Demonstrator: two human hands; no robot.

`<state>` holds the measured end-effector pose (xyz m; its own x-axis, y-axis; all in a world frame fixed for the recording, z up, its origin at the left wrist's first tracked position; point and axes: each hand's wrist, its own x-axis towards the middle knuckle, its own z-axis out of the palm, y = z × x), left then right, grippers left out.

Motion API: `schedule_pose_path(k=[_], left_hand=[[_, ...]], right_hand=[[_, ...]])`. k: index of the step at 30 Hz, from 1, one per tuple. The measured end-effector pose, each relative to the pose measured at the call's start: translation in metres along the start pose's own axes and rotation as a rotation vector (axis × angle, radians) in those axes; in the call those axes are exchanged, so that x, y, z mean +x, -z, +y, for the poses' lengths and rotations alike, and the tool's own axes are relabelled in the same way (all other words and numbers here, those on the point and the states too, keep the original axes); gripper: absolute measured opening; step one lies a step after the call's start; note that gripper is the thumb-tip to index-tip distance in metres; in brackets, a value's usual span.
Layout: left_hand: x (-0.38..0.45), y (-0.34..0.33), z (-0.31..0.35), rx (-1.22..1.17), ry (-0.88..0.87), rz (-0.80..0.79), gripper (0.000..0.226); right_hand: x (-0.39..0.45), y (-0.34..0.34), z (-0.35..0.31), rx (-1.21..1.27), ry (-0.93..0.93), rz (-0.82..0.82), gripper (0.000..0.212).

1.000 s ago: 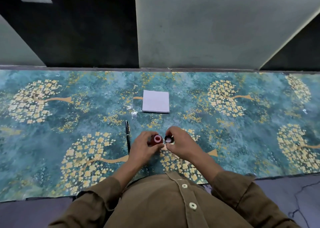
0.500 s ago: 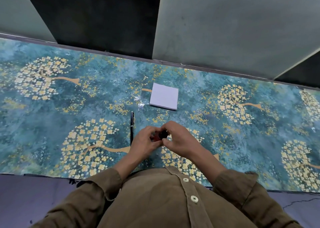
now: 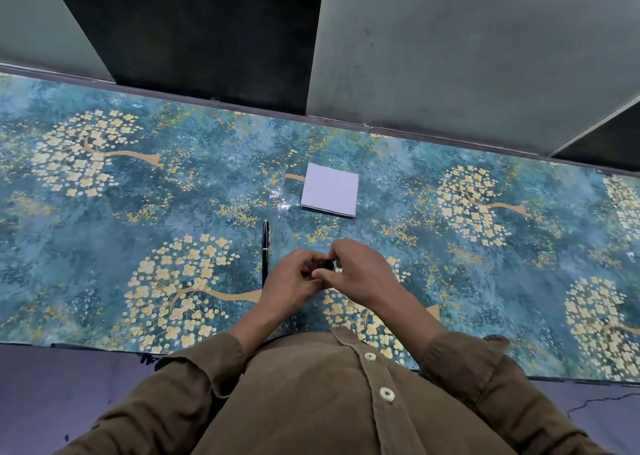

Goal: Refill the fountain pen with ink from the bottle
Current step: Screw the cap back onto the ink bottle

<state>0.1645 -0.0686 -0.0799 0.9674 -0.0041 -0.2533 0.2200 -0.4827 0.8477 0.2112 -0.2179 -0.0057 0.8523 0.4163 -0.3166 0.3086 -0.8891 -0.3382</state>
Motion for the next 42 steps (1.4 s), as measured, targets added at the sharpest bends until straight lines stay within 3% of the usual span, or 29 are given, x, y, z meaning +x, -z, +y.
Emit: schedule_pose_path(k=[4, 11, 15, 19, 25, 29, 32, 39, 42], left_hand=[[-0.0007, 0.0004, -0.0003, 0.016, -0.007, 0.0, 0.041], [-0.0006, -0.0002, 0.0001, -0.014, -0.011, 0.003, 0.036], [-0.0004, 0.0001, -0.0002, -0.01, -0.012, 0.001, 0.039], [0.0008, -0.0013, -0.0027, 0.017, -0.015, 0.01, 0.041], [0.0014, -0.0024, -0.0054, 0.001, -0.018, 0.009, 0.038], [0.0015, -0.0023, -0.0052, -0.002, -0.023, 0.011, 0.039], [0.0017, -0.0021, -0.0055, 0.013, -0.022, 0.005, 0.041], [0.0017, -0.0028, -0.0072, -0.01, -0.028, 0.007, 0.042], [0.0019, -0.0028, -0.0074, -0.01, -0.021, 0.008, 0.04]], right_hand=[[-0.0038, -0.0012, 0.0026, 0.072, 0.025, -0.035, 0.047], [-0.0049, -0.0025, 0.0014, 0.069, 0.061, -0.047, 0.028], [-0.002, -0.0032, -0.0005, -0.016, 0.0, 0.008, 0.038], [-0.0038, -0.0037, 0.0024, 0.061, 0.032, -0.018, 0.045], [-0.0032, -0.0021, 0.0029, 0.054, 0.038, -0.016, 0.032], [-0.0002, -0.0046, -0.0004, -0.042, -0.001, 0.03, 0.042], [-0.0033, -0.0047, 0.0023, 0.018, 0.0, 0.018, 0.048], [-0.0058, -0.0011, 0.0034, 0.043, 0.035, -0.019, 0.031], [-0.0028, -0.0027, -0.0012, -0.052, 0.005, 0.007, 0.036]])
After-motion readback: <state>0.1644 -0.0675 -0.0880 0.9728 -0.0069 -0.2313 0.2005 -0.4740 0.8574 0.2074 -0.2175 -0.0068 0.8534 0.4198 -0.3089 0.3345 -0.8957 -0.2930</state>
